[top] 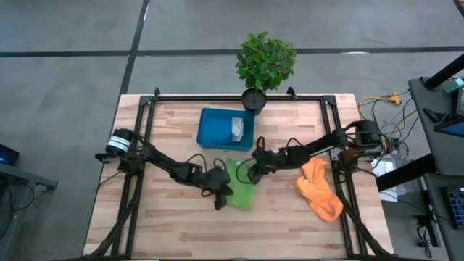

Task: Fold microfiber towels
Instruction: Fold the green microfiber towel

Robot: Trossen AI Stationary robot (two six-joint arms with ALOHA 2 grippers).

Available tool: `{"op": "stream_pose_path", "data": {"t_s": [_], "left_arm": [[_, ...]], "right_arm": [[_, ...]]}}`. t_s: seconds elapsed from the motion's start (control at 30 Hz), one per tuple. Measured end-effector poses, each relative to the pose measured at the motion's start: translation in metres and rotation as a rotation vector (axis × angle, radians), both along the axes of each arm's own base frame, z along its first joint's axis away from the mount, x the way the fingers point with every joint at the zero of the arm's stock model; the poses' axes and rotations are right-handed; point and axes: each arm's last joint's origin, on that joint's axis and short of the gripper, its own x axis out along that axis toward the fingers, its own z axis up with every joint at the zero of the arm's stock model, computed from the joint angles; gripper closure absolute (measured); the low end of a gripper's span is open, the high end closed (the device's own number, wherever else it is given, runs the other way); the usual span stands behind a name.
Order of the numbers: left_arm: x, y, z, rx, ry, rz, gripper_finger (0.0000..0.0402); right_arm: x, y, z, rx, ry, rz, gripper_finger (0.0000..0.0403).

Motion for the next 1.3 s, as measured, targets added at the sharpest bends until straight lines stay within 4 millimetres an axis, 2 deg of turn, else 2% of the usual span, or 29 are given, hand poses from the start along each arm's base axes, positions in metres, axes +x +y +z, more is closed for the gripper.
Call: {"op": "stream_pose_path", "data": {"t_s": [0.1, 0.2, 0.37, 0.5, 0.67, 0.8, 0.93, 1.13, 1.3], "left_arm": [[-0.001, -0.006, 0.000, -0.003, -0.002, -0.002, 0.0395], [-0.004, -0.011, 0.008, 0.011, -0.015, 0.003, 0.0400], [-0.009, -0.010, 0.027, 0.056, -0.065, 0.047, 0.0401], [-0.011, -0.007, 0.038, 0.138, -0.105, 0.057, 0.0401], [-0.010, -0.007, 0.041, 0.307, -0.071, -0.061, 0.0401], [-0.013, -0.006, 0.038, 0.434, 0.010, -0.166, 0.0401], [-0.014, -0.010, 0.043, 0.524, 0.056, -0.266, 0.0402], [-0.014, -0.034, 0.073, 0.685, 0.132, -0.511, 0.0402], [-0.018, -0.054, 0.080, 0.644, 0.110, -0.640, 0.0402]], "right_arm": [[-0.004, -0.004, -0.003, -0.040, 0.047, -0.057, 0.0394], [-0.006, -0.006, 0.004, -0.090, 0.042, -0.082, 0.0394], [-0.008, -0.005, 0.020, -0.143, -0.010, -0.020, 0.0394], [-0.011, 0.005, 0.038, -0.226, -0.074, 0.107, 0.0394], [-0.014, 0.036, 0.053, -0.297, -0.175, 0.387, 0.0394], [-0.019, 0.063, 0.051, -0.293, -0.199, 0.541, 0.0394], [-0.021, 0.077, 0.042, -0.290, -0.171, 0.586, 0.0394], [-0.024, 0.088, 0.036, -0.220, -0.154, 0.559, 0.0389], [-0.023, 0.095, 0.039, -0.200, -0.203, 0.558, 0.0386]]}}
